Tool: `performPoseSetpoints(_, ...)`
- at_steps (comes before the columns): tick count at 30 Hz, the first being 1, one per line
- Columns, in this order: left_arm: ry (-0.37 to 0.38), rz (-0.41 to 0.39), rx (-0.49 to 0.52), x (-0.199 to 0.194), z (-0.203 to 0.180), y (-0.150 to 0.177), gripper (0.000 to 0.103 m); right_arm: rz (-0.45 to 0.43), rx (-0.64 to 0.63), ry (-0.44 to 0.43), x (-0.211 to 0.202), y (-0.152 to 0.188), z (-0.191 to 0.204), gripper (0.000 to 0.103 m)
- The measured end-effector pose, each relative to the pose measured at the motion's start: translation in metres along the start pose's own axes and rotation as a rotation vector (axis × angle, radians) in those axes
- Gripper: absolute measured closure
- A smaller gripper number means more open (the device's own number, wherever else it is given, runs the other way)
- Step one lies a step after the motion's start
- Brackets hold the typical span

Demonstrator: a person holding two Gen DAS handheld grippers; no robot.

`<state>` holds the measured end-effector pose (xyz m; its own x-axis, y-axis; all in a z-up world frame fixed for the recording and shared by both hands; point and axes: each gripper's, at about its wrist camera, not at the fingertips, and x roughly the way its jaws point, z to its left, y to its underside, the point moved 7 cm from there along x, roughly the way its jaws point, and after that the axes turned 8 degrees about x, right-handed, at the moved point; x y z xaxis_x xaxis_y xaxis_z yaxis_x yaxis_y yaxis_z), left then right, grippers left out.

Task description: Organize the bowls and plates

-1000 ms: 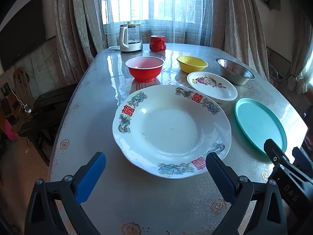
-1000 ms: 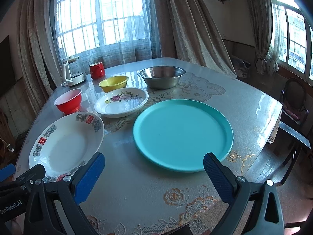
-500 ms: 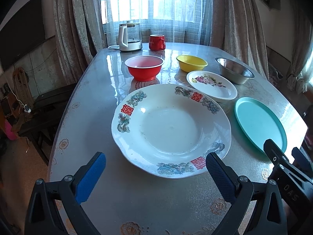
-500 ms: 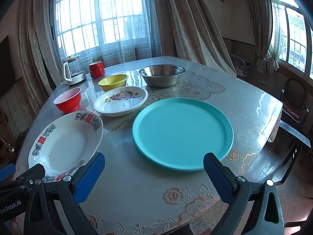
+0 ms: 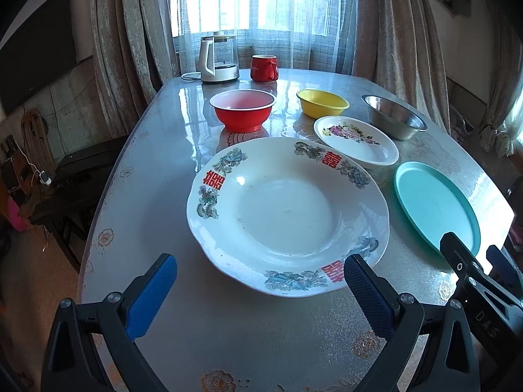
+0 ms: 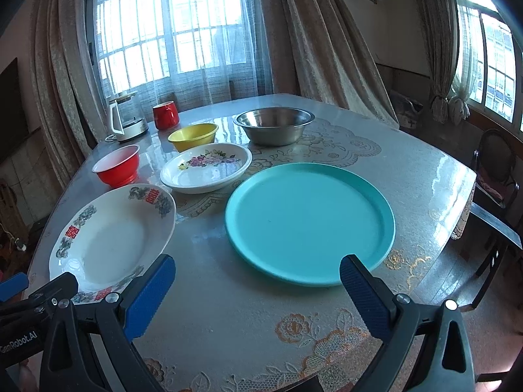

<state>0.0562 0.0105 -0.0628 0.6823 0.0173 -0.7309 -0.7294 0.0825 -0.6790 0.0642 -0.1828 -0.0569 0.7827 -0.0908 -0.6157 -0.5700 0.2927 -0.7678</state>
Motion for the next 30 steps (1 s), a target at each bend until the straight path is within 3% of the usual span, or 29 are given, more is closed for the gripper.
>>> performPoseSetpoints(9, 0.004, 0.013, -0.011, 0.005, 0.002, 0.002, 0.0, 0.011, -0.022, -0.021, 0.006, 0.002, 0.003, 0.001)
performPoseSetpoints(16, 0.012, 0.043, -0.037, 0.013, 0.009, 0.003, 0.0, 0.004, -0.074, -0.128, 0.008, 0.001, 0.02, 0.001)
performPoseSetpoints(20, 0.049, 0.048, -0.094, 0.019, 0.024, 0.0, 0.0, -0.022, -0.129, -0.199, 0.009, -0.002, 0.033, 0.0)
performPoseSetpoints(25, 0.13, 0.078, -0.199, 0.03, 0.044, 0.002, 0.0, 0.01, -0.155, -0.228, 0.018, 0.001, 0.041, 0.001)
performPoseSetpoints(30, 0.051, 0.055, -0.21, 0.03, 0.057, 0.001, 0.0, 0.053, -0.154, -0.244, 0.028, 0.005, 0.043, 0.0)
